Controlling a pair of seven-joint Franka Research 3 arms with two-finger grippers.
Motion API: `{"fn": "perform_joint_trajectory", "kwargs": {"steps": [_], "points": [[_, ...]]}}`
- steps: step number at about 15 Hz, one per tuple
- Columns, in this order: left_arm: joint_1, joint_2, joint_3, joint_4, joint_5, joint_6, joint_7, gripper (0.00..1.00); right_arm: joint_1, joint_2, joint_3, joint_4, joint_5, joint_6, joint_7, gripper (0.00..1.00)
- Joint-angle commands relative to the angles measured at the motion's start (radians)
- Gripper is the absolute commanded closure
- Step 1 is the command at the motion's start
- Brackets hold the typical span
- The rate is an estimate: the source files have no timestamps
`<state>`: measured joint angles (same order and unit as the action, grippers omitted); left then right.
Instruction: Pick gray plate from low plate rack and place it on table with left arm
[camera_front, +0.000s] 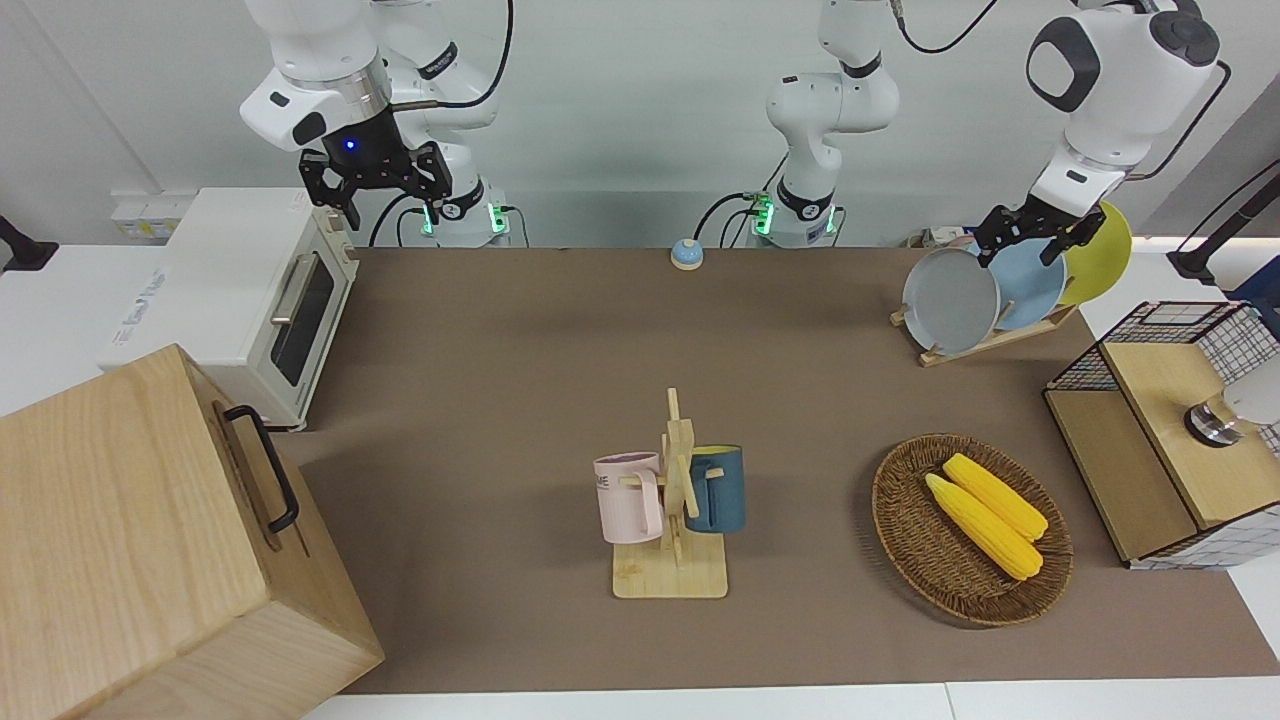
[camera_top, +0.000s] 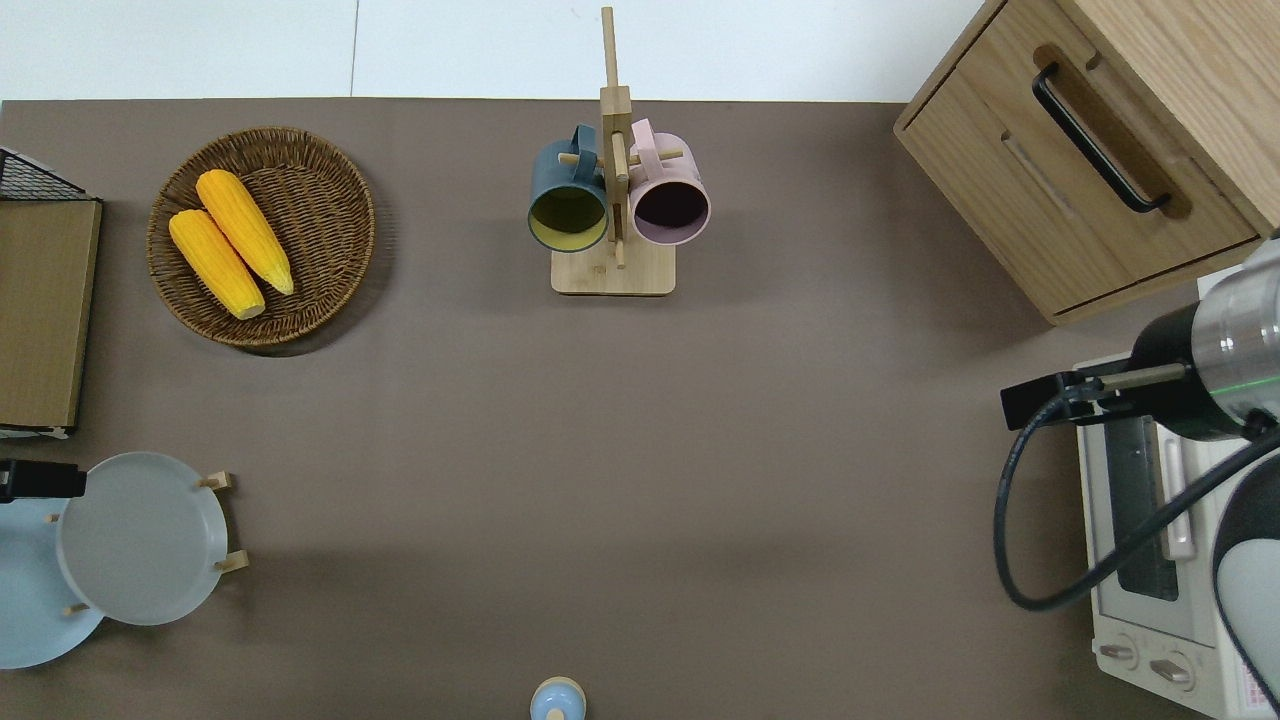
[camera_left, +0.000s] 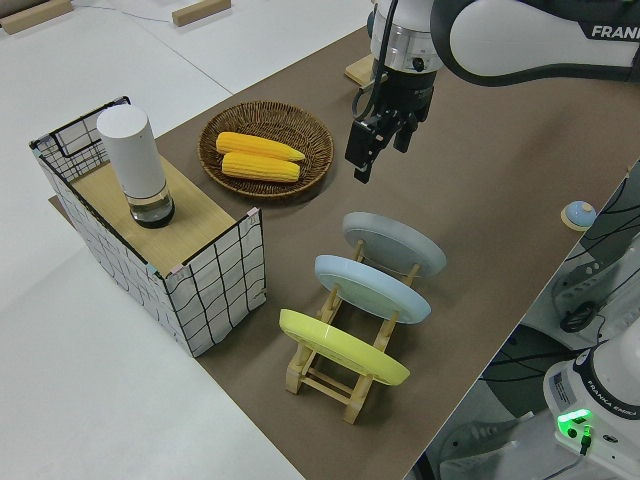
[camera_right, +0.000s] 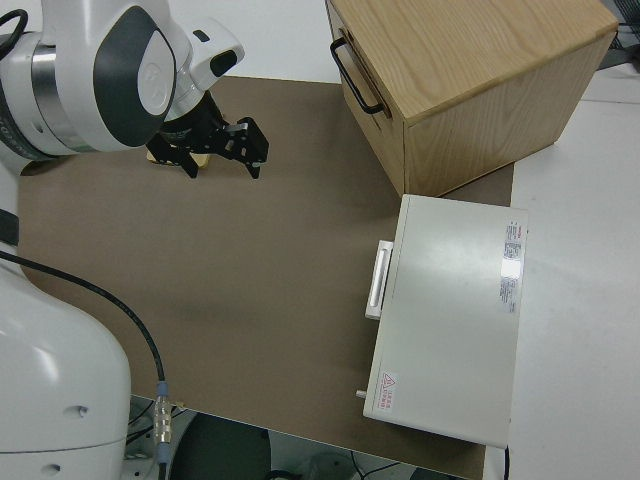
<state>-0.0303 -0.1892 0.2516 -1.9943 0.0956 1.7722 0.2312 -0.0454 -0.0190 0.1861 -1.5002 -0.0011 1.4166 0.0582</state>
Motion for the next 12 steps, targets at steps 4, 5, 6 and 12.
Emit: {"fn": "perform_joint_trajectory", "kwargs": {"steps": [4,5,6,12], "points": [[0.020,-0.050,-0.002,-0.139,0.022,0.105,0.008,0.00,-0.010,-0.002,0.006,0.006,0.010,-0.013,-0.001,0.013],[0.020,-0.050,-0.002,-0.155,0.038,0.113,0.007,0.00,-0.010,-0.002,0.006,0.006,0.010,-0.013,-0.001,0.011],[0.026,-0.050,-0.003,-0.169,0.058,0.130,0.007,0.00,-0.010,-0.002,0.006,0.006,0.010,-0.013,-0.001,0.011],[0.064,-0.050,-0.003,-0.267,0.059,0.231,0.007,0.00,-0.010,-0.002,0.006,0.006,0.010,-0.013,-0.001,0.011]]}}
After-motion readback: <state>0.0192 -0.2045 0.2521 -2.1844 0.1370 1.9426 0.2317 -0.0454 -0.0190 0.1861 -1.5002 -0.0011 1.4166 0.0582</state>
